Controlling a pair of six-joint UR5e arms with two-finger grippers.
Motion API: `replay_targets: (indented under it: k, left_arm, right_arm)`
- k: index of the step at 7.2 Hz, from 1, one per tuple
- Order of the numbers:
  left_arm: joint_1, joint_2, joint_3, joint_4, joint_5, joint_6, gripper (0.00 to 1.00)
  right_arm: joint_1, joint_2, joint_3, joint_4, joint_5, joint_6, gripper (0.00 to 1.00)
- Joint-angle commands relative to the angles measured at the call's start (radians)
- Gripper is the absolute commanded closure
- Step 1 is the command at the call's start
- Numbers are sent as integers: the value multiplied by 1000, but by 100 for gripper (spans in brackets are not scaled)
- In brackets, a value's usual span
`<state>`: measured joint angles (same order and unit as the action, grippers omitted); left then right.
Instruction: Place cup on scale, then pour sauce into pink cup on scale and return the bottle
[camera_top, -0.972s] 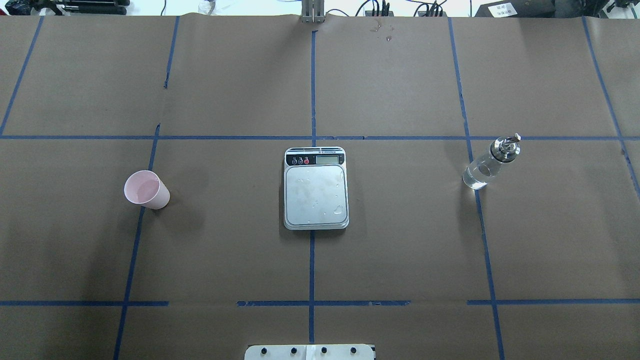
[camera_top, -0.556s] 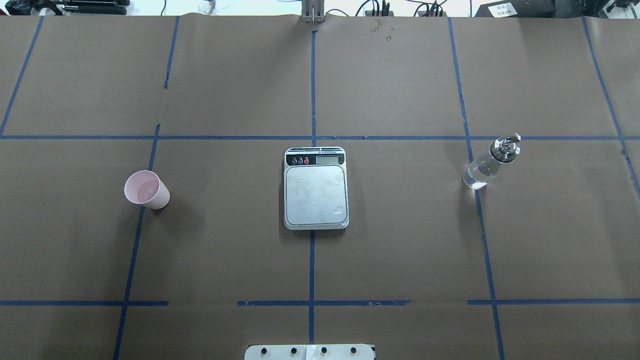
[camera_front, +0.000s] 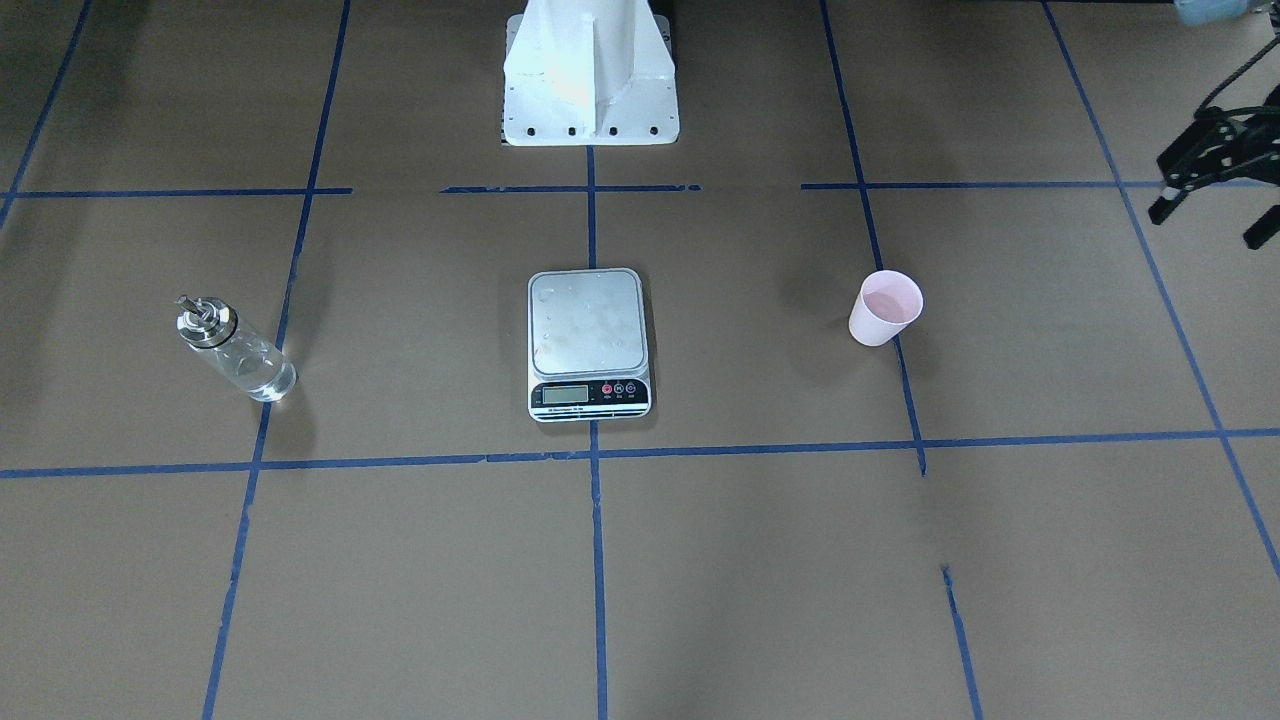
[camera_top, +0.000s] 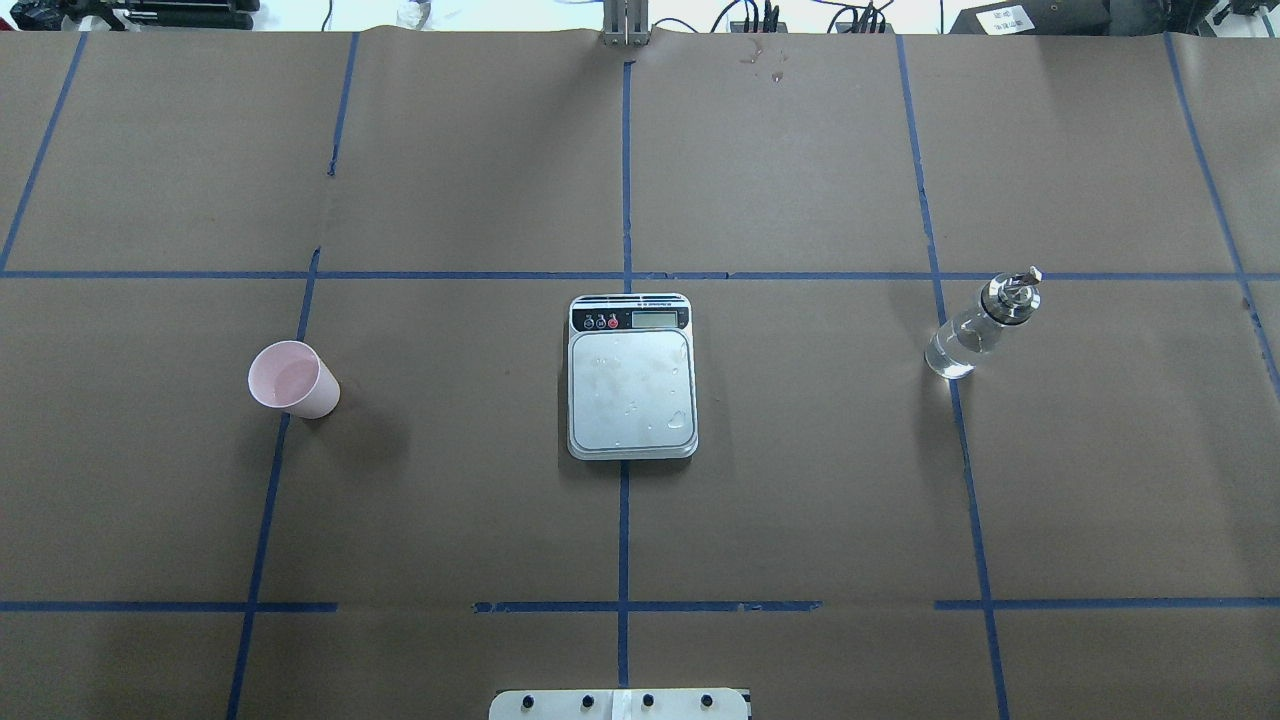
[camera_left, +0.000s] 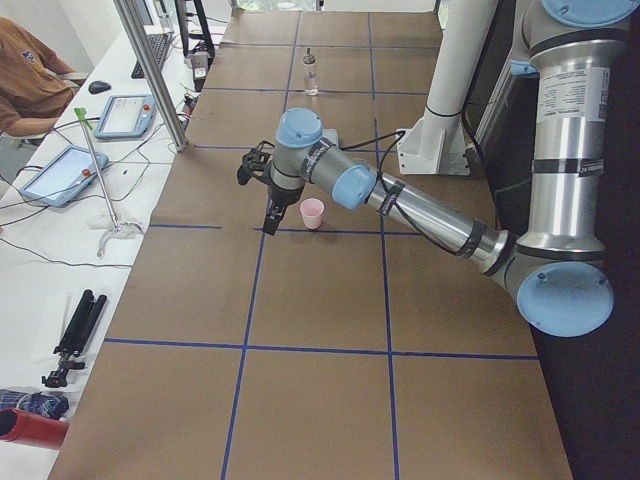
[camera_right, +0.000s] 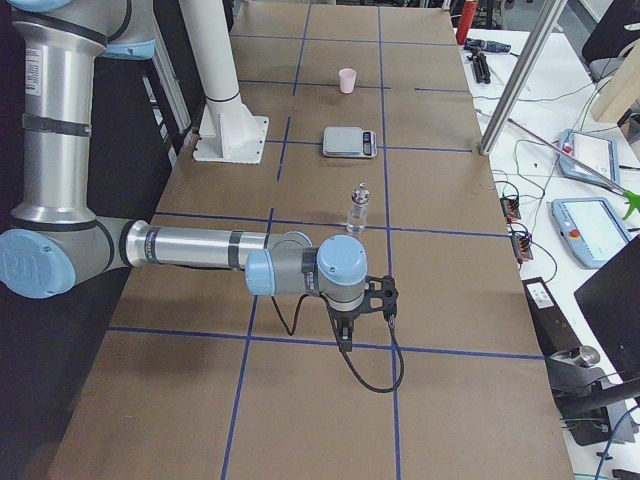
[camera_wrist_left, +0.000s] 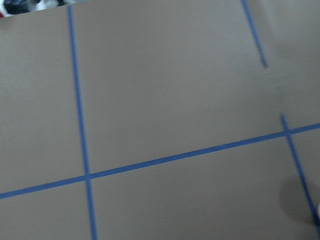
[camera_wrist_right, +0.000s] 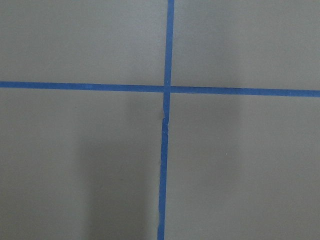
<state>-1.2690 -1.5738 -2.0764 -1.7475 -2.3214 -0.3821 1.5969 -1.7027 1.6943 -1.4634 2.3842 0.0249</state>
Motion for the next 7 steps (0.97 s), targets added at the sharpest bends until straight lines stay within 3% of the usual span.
replay_targets:
  k: [1,3,5,7]
  left_arm:
    - [78,-46,13,-99,11,-175,0]
    - [178,-60,45,-106,68,-274,0]
    - [332,-84,53,-102,217,-519,0]
    - [376,-110,135,-102,250,-608,0]
  right_arm:
    - [0,-3,4,0,1,0,0]
    - [2,-9,10,0,1,-2,0]
    - [2,-9,10,0,3,-2,0]
    - [0,-6,10,0,1,-2,0]
